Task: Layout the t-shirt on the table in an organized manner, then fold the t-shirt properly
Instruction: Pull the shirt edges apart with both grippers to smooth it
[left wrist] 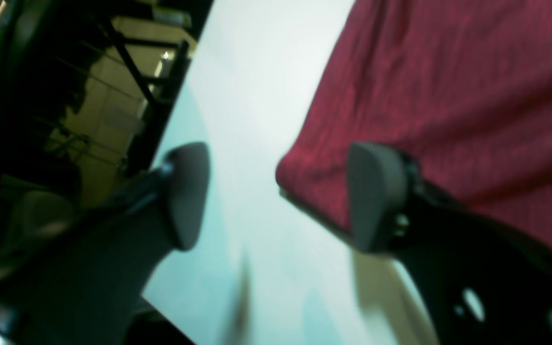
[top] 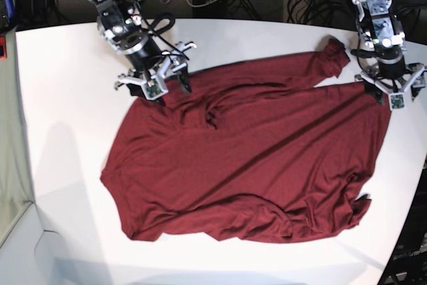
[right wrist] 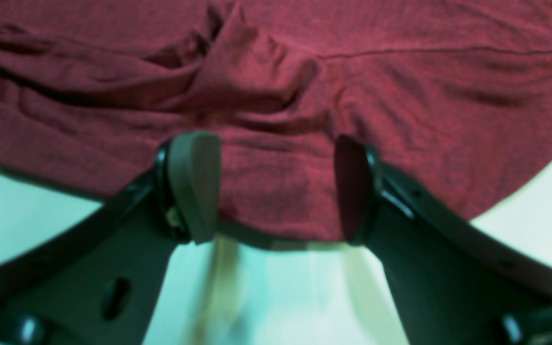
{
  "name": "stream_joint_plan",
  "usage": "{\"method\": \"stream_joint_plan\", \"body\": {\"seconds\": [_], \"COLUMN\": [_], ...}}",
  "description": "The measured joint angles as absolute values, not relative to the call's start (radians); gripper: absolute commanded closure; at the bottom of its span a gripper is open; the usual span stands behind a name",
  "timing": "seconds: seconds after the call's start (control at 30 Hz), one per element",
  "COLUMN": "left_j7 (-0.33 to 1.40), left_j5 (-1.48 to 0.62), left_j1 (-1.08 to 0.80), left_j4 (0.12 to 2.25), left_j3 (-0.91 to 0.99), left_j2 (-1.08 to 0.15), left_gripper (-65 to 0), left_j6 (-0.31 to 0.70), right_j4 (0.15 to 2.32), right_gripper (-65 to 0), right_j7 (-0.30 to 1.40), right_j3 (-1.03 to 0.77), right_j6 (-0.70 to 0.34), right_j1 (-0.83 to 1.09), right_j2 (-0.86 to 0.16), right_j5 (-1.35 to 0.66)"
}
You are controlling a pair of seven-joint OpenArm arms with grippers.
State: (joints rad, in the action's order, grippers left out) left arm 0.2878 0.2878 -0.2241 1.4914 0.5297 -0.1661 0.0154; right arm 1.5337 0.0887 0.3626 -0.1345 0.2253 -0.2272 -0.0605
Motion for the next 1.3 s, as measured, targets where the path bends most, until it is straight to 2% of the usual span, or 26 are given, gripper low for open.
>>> {"method": "stream_joint_plan", "body": {"seconds": [0.33, 0.63, 0.83, 1.07, 1.17, 1.3], "left_j7": [0.288, 0.295, 0.287, 0.283, 0.281, 0.289], "left_j5": [0.287, 0.285, 0.287, 0.288, 0.287, 0.287], "left_j1": [-0.167, -0.136, -0.135, -0.115, -0.116, -0.104], "left_j4": [1.481, 1.446, 1.427, 1.367, 1.366, 1.362], "left_j3": [0.529, 0.398, 0.386, 0.39, 0.39, 0.391], "left_j2": [-0.139, -0.1, -0.072, -0.084, -0.083, -0.083], "left_gripper": [-46.7, -46.7, -46.7, -46.7, -46.7, -46.7], "left_j6": [0.011, 0.015, 0.015, 0.013, 0.012, 0.012], "right_j4": [1.645, 1.57, 1.409, 1.084, 1.046, 1.043], "right_gripper": [-38.1, -38.1, -38.1, -37.7, -34.6, -26.9], "right_j7": [0.082, 0.094, 0.086, 0.096, 0.089, 0.084], "right_j3": [0.358, 0.304, 0.216, 0.189, 0.17, 0.115], "right_j6": [-0.133, -0.142, -0.136, -0.135, -0.138, -0.136], "right_j1": [0.273, 0.2, 0.007, -0.189, -0.199, -0.18], "right_j2": [-0.232, -0.223, -0.221, -0.222, -0.225, -0.24], "right_j5": [-0.06, -0.06, -0.064, -0.065, -0.068, -0.068]}}
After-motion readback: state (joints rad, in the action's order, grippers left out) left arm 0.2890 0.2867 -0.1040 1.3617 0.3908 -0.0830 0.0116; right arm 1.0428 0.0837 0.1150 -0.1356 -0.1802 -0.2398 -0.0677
